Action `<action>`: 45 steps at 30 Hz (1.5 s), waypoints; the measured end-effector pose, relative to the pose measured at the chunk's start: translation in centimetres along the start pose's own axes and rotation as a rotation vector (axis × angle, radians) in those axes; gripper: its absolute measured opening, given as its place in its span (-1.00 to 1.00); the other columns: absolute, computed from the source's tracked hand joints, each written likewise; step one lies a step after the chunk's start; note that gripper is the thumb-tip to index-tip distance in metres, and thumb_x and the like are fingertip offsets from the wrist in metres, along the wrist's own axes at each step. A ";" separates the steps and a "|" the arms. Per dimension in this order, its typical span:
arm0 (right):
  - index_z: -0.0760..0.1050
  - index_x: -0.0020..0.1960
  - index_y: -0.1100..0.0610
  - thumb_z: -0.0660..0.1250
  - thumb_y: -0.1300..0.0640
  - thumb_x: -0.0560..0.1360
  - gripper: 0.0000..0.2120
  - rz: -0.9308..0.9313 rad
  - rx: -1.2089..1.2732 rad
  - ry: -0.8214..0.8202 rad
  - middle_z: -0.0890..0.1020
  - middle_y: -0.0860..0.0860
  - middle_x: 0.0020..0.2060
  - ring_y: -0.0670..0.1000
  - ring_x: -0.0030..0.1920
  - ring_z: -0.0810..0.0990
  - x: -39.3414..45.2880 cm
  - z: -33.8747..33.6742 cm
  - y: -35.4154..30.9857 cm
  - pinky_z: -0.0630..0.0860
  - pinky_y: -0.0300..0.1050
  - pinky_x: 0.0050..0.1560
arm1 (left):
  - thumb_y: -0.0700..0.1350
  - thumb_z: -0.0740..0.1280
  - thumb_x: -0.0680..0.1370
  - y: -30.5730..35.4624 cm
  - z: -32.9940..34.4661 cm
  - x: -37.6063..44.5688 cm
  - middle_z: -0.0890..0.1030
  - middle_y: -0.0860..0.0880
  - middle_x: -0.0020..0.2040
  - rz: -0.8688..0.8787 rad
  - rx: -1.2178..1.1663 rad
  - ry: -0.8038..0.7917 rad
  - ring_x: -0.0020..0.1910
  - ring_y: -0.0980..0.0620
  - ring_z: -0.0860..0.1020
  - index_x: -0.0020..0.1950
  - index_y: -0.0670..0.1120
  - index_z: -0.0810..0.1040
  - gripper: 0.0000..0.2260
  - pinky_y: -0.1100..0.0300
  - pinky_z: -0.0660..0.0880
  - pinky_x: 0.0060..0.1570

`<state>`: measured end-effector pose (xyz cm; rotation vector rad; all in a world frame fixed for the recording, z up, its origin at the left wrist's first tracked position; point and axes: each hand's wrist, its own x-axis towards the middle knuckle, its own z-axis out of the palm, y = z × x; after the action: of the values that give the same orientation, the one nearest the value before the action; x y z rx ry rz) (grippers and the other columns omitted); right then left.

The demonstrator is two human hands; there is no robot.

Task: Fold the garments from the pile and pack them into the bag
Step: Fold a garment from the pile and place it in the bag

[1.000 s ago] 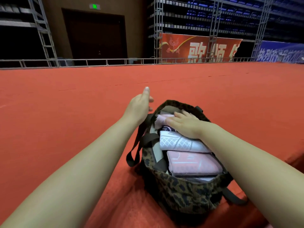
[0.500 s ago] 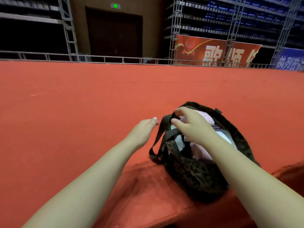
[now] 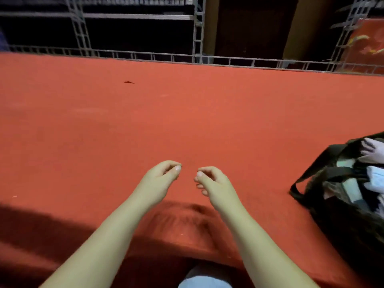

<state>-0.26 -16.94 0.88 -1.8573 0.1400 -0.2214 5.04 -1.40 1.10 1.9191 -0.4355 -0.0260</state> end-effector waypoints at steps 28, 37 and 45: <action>0.51 -0.03 0.13 0.24 -0.03 0.56 -0.77 0.292 -0.229 -0.707 0.65 0.12 -0.05 -0.04 -0.11 0.56 -5.9 30.2 19.5 0.47 0.02 0.08 | -0.01 0.28 0.57 -29.2 -17.1 -13.8 0.56 0.13 0.12 -0.567 0.386 -0.679 0.14 0.16 0.51 0.18 0.08 0.50 -0.80 0.19 0.39 0.24; 0.50 0.00 0.19 0.35 0.03 0.53 -0.78 0.536 -0.263 -0.864 0.48 0.00 -0.26 -0.09 -0.27 0.40 -7.4 39.8 30.8 0.37 -0.21 -0.20 | 0.06 0.32 0.54 -42.2 -19.0 -17.7 0.56 0.07 0.14 -0.723 0.366 -0.852 0.11 0.09 0.53 0.24 0.04 0.47 -0.70 0.12 0.45 0.20; 0.39 0.06 0.13 0.37 0.07 0.51 -0.78 0.832 -0.230 -0.702 0.49 -0.07 -0.21 -0.12 -0.20 0.46 -10.0 45.3 38.8 0.36 -0.52 -0.33 | 0.13 0.30 0.54 -51.2 -17.0 -23.9 0.59 0.01 0.04 -0.894 0.165 -0.688 0.02 0.03 0.55 -0.01 0.16 0.46 -0.90 0.09 0.48 0.13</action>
<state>0.76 16.01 -49.77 -1.8369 0.4398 1.0411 1.21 37.62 -42.97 2.0872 0.0189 -1.2854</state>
